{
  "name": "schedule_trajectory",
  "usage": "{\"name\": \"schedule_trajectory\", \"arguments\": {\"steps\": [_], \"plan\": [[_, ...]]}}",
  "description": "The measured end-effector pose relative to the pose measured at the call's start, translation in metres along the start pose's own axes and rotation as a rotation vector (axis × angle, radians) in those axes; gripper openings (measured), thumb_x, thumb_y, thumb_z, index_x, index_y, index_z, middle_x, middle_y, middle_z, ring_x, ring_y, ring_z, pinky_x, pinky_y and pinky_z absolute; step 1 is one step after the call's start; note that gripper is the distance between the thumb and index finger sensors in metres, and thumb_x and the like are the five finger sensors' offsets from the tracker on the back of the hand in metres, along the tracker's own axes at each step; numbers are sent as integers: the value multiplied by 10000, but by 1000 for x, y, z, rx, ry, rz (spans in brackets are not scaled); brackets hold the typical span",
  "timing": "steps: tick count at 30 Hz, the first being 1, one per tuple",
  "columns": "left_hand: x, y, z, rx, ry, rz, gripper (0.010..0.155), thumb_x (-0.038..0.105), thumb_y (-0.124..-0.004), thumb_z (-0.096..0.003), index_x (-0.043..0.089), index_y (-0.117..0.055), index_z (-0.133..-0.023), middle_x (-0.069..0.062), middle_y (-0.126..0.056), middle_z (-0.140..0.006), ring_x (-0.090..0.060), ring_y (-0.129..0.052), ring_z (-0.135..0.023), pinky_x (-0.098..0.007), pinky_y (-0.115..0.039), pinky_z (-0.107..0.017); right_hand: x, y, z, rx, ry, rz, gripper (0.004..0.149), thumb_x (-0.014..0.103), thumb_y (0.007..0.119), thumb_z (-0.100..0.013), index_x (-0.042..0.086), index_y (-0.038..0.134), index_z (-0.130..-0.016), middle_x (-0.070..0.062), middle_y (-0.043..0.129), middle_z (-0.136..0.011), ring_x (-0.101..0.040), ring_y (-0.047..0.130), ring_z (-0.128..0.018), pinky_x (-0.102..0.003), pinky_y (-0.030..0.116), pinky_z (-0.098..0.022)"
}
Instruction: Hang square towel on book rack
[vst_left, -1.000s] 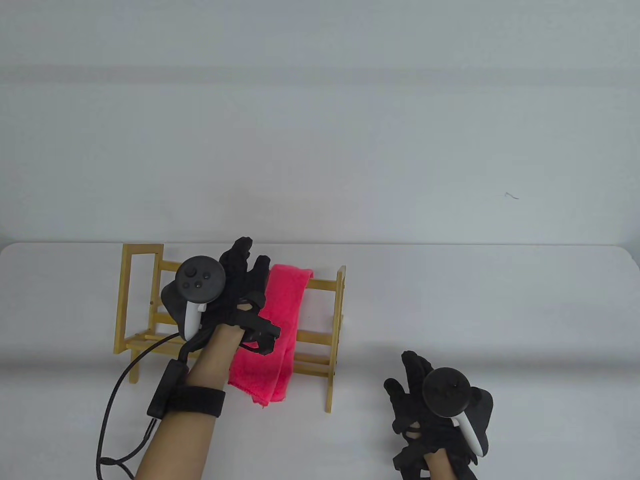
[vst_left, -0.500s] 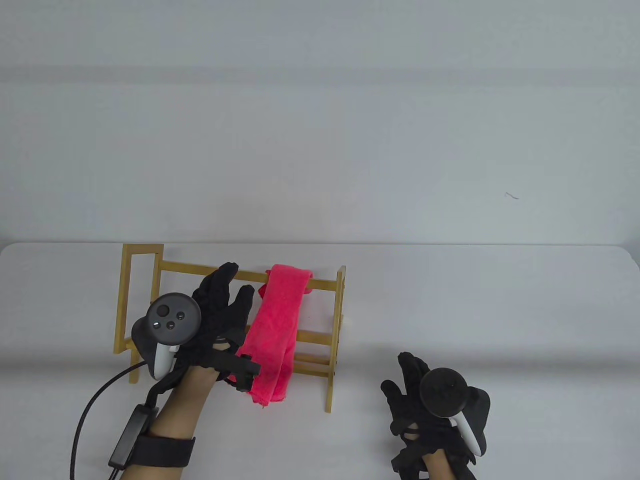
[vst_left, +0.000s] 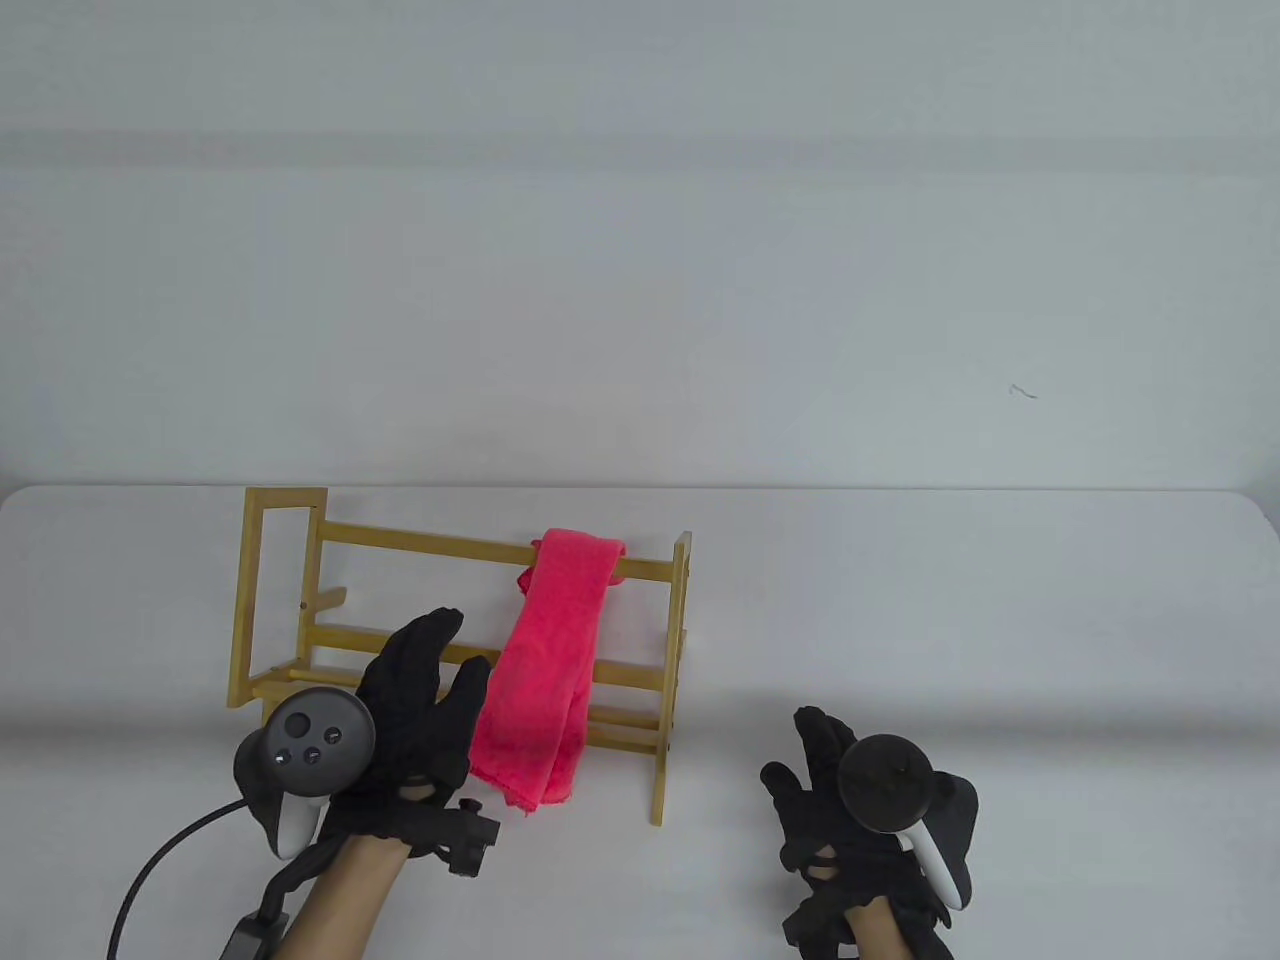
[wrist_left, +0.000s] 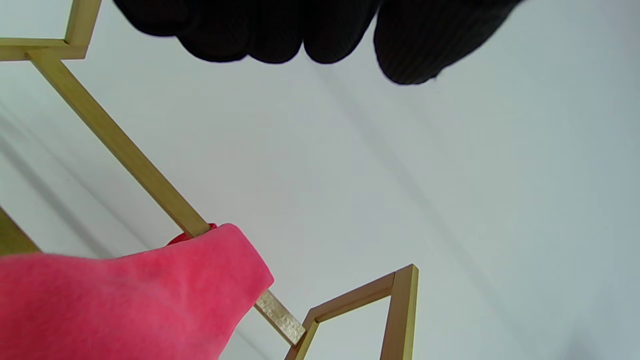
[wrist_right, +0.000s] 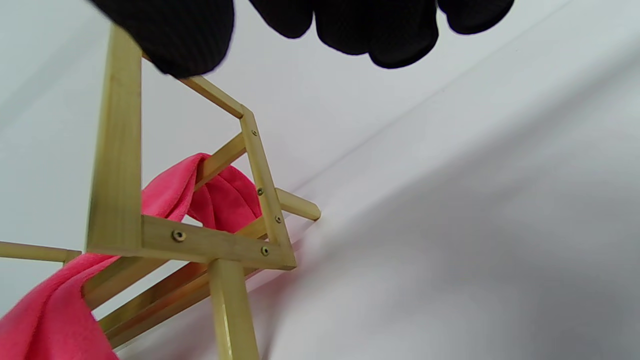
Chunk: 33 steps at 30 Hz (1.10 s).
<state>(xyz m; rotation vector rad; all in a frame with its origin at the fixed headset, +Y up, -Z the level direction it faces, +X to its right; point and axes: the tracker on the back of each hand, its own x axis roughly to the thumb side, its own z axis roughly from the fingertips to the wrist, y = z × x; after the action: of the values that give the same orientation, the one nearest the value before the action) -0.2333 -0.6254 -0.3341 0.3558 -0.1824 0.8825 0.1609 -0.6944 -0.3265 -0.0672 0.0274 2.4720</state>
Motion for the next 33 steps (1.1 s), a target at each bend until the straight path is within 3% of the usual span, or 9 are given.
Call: {"name": "schedule_trajectory", "arguments": {"steps": [12,23,33], "plan": [[-34,-13,38,45,-65,-117,548,385,-763,-548,95,-631,-995,-212,-617,-983,-446,-680,-871,-564,-626,-625,-4,6,-1,28,29,-6,701,470,723,-472,218,383,-1031,-73,426,-1061,-335,556,-990,-555,438,-727],[-57,-22,46,-52,-32,-236,552,386,-742,-549,95,-615,-1002,-211,-598,-990,-449,-663,-879,-567,-616,-630,-14,17,-4,71,84,-6,705,471,719,-472,218,371,-1031,-75,411,-1064,-344,524,-1005,-560,419,-731],[-69,-28,46,-80,9,-219,550,383,-736,-548,96,-614,-1001,-211,-597,-990,-446,-661,-880,-566,-616,-630,-16,19,-3,86,103,5,707,470,719,-472,217,366,-1031,-75,405,-1064,-345,516,-1007,-560,414,-731]]}}
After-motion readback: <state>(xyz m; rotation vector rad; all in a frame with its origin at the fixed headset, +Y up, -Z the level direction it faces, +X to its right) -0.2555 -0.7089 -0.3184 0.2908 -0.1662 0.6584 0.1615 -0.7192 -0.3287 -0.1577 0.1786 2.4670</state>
